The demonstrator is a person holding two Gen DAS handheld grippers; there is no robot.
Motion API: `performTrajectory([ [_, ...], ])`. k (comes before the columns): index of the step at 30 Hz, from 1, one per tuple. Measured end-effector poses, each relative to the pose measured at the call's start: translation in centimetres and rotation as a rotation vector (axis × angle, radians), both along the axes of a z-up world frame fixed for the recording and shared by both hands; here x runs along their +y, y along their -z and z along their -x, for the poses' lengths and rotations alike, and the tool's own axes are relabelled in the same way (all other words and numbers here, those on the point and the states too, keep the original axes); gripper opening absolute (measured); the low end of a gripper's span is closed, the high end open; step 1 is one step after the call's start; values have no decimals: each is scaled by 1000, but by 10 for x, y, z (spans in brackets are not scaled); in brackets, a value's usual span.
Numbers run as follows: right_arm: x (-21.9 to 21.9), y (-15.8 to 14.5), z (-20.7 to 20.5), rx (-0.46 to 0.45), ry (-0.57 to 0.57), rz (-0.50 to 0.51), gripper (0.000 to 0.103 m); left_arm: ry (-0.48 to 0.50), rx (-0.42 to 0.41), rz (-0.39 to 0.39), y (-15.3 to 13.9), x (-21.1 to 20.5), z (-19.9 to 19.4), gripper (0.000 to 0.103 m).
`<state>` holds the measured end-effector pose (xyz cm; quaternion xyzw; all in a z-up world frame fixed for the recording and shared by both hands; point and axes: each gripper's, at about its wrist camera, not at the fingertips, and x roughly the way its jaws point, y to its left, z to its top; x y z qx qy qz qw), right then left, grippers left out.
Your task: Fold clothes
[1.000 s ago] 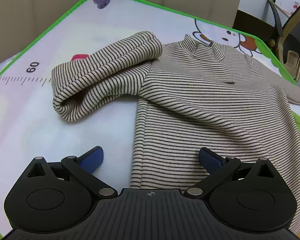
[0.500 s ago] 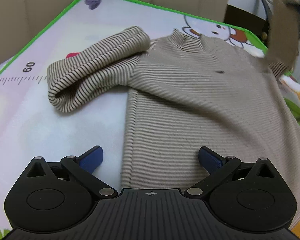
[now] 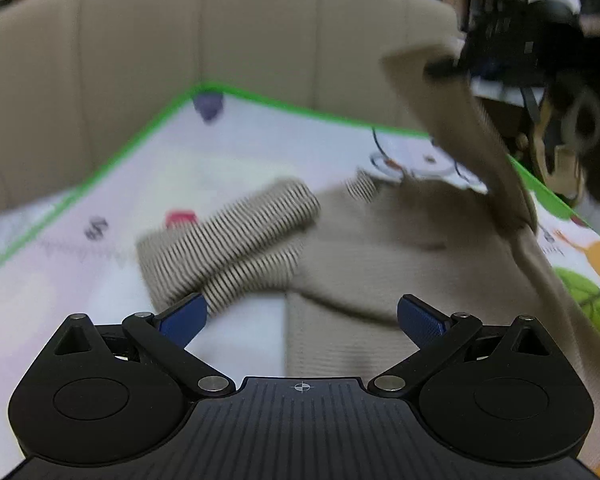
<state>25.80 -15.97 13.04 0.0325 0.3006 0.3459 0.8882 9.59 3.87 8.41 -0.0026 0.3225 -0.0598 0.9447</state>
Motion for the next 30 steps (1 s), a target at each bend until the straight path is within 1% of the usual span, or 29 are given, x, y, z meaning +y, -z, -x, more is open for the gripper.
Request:
performTrajectory([
  [2, 9, 6, 4, 11, -9, 11, 10, -13, -1, 2, -2, 5, -2, 103],
  [4, 17, 9, 6, 24, -27, -9, 21, -15, 7, -2, 0, 7, -3, 103],
  [5, 19, 9, 6, 37, -37, -28, 23, -15, 10, -7, 1, 8, -4, 103],
  [6, 20, 7, 6, 42, -45, -47, 29, -13, 8, -16, 2, 8, -4, 103],
  [8, 19, -1, 8, 31, -61, -75, 33, -9, -13, -42, 3, 9, -4, 103],
  [11, 16, -11, 14, -23, -82, -51, 35, -13, -71, -96, 1, 10, -8, 103],
  [14, 12, -12, 17, -23, -100, 24, 35, -25, -121, -174, 4, 6, -24, 103],
  [16, 11, -9, 17, 3, -123, 98, 35, -25, -144, -236, 10, -2, -38, 103],
  [18, 13, -3, 16, 49, -148, 159, 35, -17, -160, -300, 18, -9, -54, 103],
  [19, 14, 0, 15, 74, -160, 174, 35, -6, -155, -326, 23, -14, -64, 103],
  [21, 21, 2, 10, 129, -178, 160, 36, 3, -134, -361, 33, -20, -80, 103],
  [22, 26, 4, 8, 156, -188, 148, 40, -1, -129, -371, 37, -21, -85, 101],
  [23, 30, 6, 5, 181, -198, 128, 43, -9, -135, -376, 38, -21, -87, 74],
  [24, 36, 8, 2, 204, -202, 101, 47, -18, -138, -386, 38, -22, -87, 54],
  [25, 41, 12, -1, 225, -199, 74, 52, -23, -130, -380, 36, -21, -86, 23],
  [26, 47, 16, -4, 249, -195, 52, 52, -28, -121, -374, 34, -19, -86, 17],
  [27, 53, 22, -7, 272, -186, 30, 52, -30, -131, -363, 31, -19, -82, 17],
  [28, 58, 27, -11, 295, -177, 15, 53, -23, -152, -376, 28, -20, -77, 14],
  [30, 72, 39, -17, 344, -168, 7, 53, -5, -189, -401, 23, -23, -65, 13],
])
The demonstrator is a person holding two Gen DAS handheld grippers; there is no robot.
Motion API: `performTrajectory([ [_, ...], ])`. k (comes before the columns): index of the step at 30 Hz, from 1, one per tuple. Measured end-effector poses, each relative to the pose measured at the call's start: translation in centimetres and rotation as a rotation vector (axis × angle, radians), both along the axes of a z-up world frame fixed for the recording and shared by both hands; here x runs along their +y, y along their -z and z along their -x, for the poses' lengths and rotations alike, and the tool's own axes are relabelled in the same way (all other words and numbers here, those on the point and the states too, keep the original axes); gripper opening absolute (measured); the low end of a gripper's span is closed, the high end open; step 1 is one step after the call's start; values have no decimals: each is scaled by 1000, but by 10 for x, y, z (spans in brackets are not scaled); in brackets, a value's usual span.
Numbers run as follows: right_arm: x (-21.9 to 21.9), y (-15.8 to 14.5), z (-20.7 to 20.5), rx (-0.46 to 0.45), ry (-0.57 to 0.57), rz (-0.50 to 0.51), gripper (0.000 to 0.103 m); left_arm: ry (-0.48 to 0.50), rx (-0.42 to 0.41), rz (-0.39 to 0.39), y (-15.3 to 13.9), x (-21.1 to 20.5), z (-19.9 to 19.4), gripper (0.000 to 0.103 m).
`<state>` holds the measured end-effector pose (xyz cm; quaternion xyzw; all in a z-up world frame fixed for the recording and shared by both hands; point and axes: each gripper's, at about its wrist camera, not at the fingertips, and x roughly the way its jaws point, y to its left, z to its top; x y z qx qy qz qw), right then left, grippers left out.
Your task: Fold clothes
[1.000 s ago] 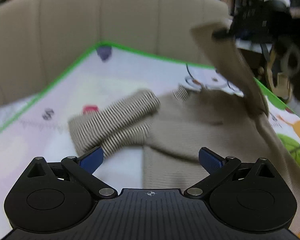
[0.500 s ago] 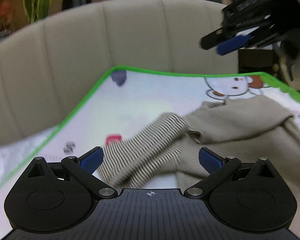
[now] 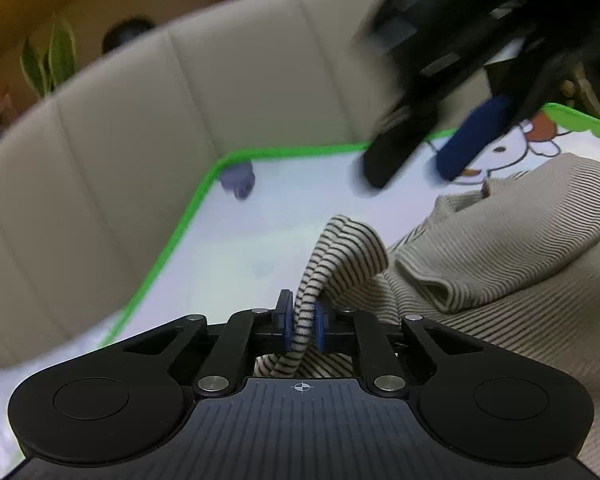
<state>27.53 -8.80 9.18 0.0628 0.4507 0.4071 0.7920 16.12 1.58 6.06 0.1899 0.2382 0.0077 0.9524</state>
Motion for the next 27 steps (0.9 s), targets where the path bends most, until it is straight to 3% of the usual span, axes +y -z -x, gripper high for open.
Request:
performTrajectory([
  [2, 10, 11, -2, 49, 1, -1, 53, 20, -16, -14, -4, -3, 10, 12],
  [3, 14, 14, -1, 81, -19, -19, 45, 27, -18, -12, -5, -4, 13, 12],
  [4, 17, 15, 1, 102, -45, -42, 21, 35, -18, -9, -7, -4, 16, 12],
  [5, 20, 13, 6, 103, -77, -56, 11, 37, -22, -7, -8, -4, 19, 12],
  [7, 20, -3, 17, 24, -121, -51, 8, 35, -29, 3, -12, -3, 22, 13],
  [9, 13, -23, 19, -60, -119, -70, 7, 21, -47, 69, -21, 3, 26, 21],
  [10, 3, -34, 16, -85, -94, -95, 7, 14, -57, 102, -26, 6, 28, 36],
  [11, -8, -45, 13, -110, -70, -120, 7, 7, -66, 136, -31, 9, 30, 62],
  [13, -37, -66, 4, -163, -4, -170, 7, -17, -118, 200, -42, 15, 37, 84],
  [17, -104, -91, -12, -270, 146, -201, 7, -4, -114, 236, -51, 17, 44, 91],
  [19, -133, -89, -19, -275, 218, -194, 7, 13, -78, 231, -47, 12, 37, 93],
  [23, -177, -69, -19, -242, 301, -138, 7, 50, 13, 219, -31, 0, 32, 95],
  [27, -195, -44, -15, -216, 320, -68, 7, 115, 81, 169, -12, -18, 17, 95],
])
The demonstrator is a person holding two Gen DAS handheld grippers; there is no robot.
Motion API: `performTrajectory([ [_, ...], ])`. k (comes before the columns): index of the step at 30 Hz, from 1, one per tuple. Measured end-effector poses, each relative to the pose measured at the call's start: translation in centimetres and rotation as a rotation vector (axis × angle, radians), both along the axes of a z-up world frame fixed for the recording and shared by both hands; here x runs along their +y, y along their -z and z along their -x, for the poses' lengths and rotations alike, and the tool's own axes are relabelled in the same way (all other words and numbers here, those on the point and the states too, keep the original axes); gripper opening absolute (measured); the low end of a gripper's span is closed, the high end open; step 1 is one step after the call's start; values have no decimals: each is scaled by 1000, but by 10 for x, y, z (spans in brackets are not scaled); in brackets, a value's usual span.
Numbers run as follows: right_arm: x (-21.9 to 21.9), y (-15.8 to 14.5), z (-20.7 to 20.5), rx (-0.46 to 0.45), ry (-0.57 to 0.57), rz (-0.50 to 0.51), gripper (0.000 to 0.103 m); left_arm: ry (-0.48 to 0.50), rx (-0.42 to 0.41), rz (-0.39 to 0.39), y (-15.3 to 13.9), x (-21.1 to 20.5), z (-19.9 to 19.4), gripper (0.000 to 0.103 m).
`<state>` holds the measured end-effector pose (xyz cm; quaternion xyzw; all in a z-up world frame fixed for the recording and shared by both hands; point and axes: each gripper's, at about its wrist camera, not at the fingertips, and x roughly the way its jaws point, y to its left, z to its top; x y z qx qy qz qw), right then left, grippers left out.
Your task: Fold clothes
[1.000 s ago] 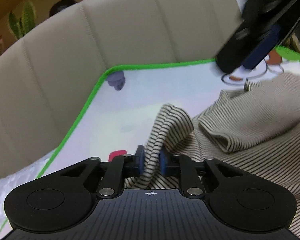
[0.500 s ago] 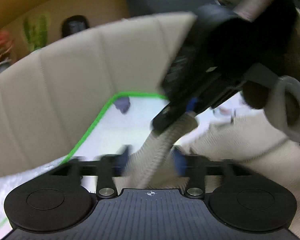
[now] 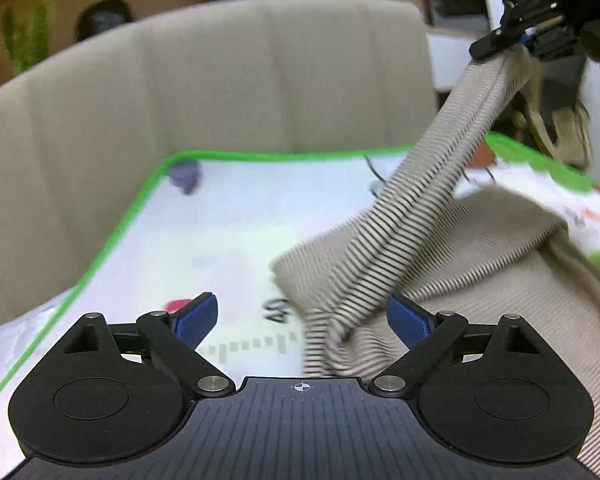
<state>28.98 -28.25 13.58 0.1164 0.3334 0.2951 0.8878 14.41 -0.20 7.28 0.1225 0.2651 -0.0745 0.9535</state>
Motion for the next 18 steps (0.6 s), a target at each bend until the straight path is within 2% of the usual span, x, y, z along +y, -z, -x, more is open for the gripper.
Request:
performTrajectory([
  [4, -3, 29, 2, 9, 3, 112, 7, -23, 29, -65, 16, -6, -15, 95],
  [7, 2, 63, 6, 39, 0, 216, 7, -59, 49, -106, 27, -6, -24, 96],
  [11, 6, 112, 18, 52, -15, 352, 7, -82, 69, -105, 32, 4, -22, 99],
  [14, 9, 118, 27, 10, -23, 396, 9, -79, 71, -120, 33, 6, -18, 99],
  [16, 13, 114, 30, -9, -39, 427, 12, -101, 88, -103, 30, 11, -17, 100],
  [17, 15, 112, 32, -18, -47, 437, 18, -119, 99, -89, 29, 14, -16, 99],
  [18, 17, 112, 35, -25, -54, 442, 28, -143, 111, -69, 27, 19, -16, 99],
])
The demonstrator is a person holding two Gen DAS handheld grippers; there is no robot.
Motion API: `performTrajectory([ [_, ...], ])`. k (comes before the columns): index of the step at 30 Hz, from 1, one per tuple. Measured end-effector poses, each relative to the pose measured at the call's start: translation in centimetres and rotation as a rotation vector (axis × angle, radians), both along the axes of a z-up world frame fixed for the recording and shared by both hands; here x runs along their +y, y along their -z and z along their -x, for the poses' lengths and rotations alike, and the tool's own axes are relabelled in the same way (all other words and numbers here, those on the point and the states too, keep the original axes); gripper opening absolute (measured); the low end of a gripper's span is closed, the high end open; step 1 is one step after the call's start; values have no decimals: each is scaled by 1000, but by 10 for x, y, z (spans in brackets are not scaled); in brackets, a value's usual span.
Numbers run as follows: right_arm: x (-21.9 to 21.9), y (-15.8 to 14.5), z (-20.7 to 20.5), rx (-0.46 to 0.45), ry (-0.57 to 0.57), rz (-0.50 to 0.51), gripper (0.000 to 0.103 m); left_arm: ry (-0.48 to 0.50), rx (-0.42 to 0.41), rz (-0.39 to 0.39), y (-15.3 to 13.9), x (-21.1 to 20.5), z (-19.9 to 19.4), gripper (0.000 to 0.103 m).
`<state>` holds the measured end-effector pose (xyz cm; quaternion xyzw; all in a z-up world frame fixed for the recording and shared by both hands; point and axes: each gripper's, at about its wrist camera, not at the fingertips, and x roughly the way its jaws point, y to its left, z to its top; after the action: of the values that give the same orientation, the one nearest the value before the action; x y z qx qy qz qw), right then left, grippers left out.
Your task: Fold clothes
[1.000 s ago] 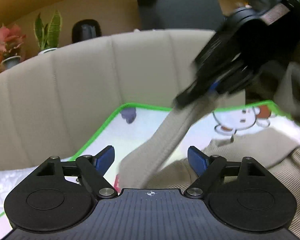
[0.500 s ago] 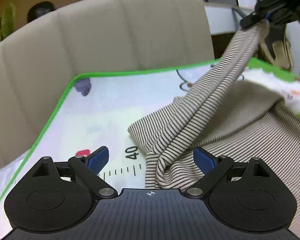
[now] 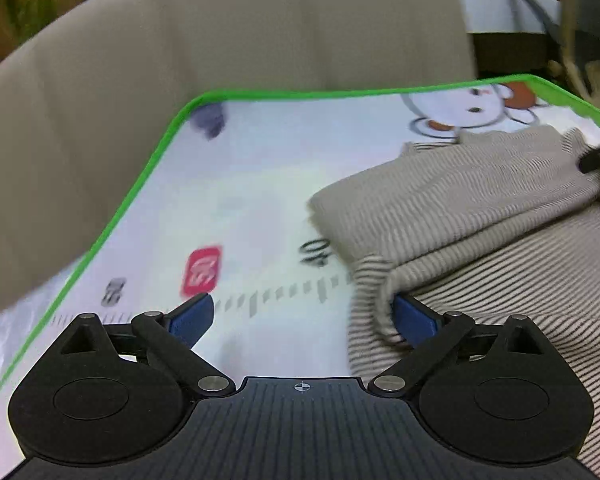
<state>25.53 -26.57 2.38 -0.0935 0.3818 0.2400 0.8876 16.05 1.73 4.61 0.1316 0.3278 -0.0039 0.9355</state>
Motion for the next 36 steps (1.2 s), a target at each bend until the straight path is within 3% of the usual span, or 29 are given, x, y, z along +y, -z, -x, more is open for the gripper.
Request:
performTrajectory([
  [1, 1, 0, 2, -6, -8, 4, 44, -19, 11, 55, -5, 8, 3, 99],
  [3, 1, -1, 7, -11, -9, -4, 56, -40, 2, 147, -15, 19, 9, 99],
  [6, -2, -4, 12, -18, 16, -26, 56, -28, -22, 278, -32, 29, 16, 99],
  [9, -8, -10, 17, -39, 63, -58, 56, 50, 43, 354, -36, 21, 11, 98],
  [12, -10, -21, 28, -105, 67, -70, 56, 68, 117, 300, -18, 7, 6, 95],
  [13, -8, -26, 35, -145, 55, -69, 56, 74, 141, 282, -11, 3, 5, 86],
  [14, -7, -31, 42, -184, 40, -70, 56, 80, 166, 264, -5, -1, 3, 70],
  [16, -1, -38, 54, -223, -7, -91, 62, 92, 165, 239, 2, -4, 4, 54],
  [18, 6, -33, 53, -153, -36, -114, 67, 88, 132, 193, 3, -4, 6, 35],
  [22, 13, -6, 41, 14, -15, -131, 67, -51, 62, 113, -4, 13, -2, 27],
  [24, 11, 5, 38, 42, -19, -135, 67, -132, 47, 106, -6, 26, -6, 27],
  [27, 17, 8, 44, 17, -63, -99, 76, -172, 41, 264, -16, 46, -5, 33],
  [29, 23, 11, 47, 21, -81, -82, 85, -118, 26, 310, -24, 42, -1, 47],
  [31, 29, 17, 50, 50, -89, -79, 98, -31, 16, 317, -28, 26, 1, 53],
  [36, 31, 23, 59, 64, -103, -71, 99, 122, 39, 297, -23, -17, -11, 68],
])
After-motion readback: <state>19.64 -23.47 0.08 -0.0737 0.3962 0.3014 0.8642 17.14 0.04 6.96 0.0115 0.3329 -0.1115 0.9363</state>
